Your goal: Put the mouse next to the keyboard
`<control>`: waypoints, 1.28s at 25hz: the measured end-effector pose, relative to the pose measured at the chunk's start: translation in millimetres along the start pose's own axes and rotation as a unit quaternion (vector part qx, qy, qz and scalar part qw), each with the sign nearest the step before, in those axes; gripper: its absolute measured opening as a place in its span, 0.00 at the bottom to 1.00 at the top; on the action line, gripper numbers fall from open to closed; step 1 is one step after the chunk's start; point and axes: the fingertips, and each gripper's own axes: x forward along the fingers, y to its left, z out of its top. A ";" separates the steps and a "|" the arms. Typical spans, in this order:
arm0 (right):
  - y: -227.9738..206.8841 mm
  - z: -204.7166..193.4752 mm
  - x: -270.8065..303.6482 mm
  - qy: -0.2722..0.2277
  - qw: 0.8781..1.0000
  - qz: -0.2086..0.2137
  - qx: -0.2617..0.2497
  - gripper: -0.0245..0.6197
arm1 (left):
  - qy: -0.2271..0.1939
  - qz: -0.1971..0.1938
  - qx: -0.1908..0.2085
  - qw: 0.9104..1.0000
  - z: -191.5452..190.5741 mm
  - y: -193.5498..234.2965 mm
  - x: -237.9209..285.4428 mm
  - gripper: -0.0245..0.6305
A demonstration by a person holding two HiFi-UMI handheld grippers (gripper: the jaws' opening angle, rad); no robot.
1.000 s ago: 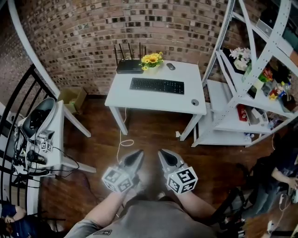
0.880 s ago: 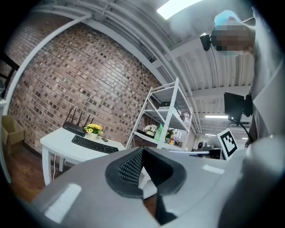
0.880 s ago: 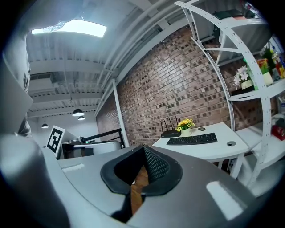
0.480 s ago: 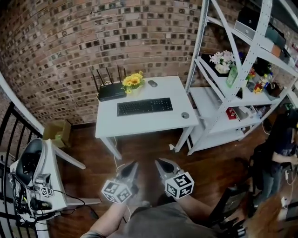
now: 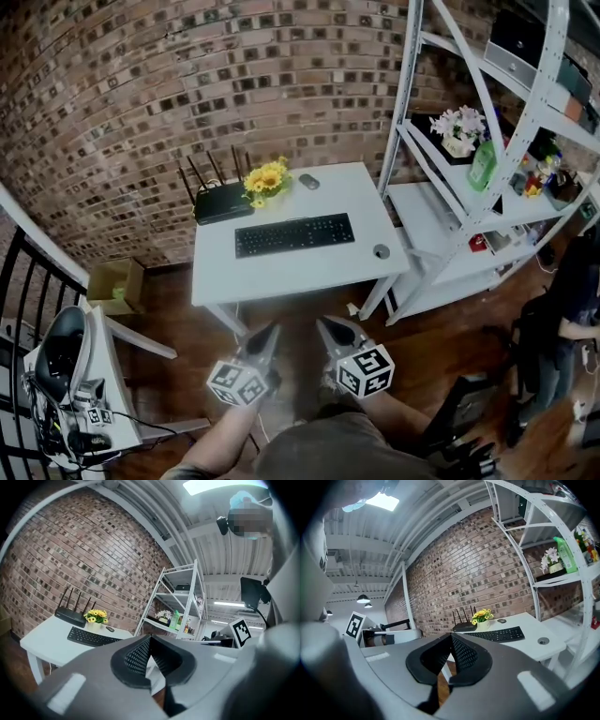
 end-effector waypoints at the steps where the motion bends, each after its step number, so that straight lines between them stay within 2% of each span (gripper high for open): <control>1: -8.8 3.3 9.0 0.000 1.000 0.000 0.000 0.06 | 0.001 0.002 0.002 1.000 2.5 6.6 10.0 0.04; 8: -72.3 36.7 70.0 0.000 1.000 0.006 -0.011 0.06 | -0.003 0.014 0.012 1.000 29.9 48.4 89.4 0.04; 16: -137.4 61.5 114.2 0.001 1.000 0.003 -0.003 0.06 | 0.001 0.028 0.004 1.000 36.2 76.6 158.8 0.04; 23: -166.8 63.4 150.4 0.013 1.000 -0.015 0.012 0.06 | 0.015 0.023 -0.010 1.000 39.8 109.2 195.2 0.04; 32: -186.0 71.1 226.1 0.032 0.998 -0.050 0.020 0.06 | 0.031 0.000 -0.030 0.999 58.9 178.7 237.4 0.04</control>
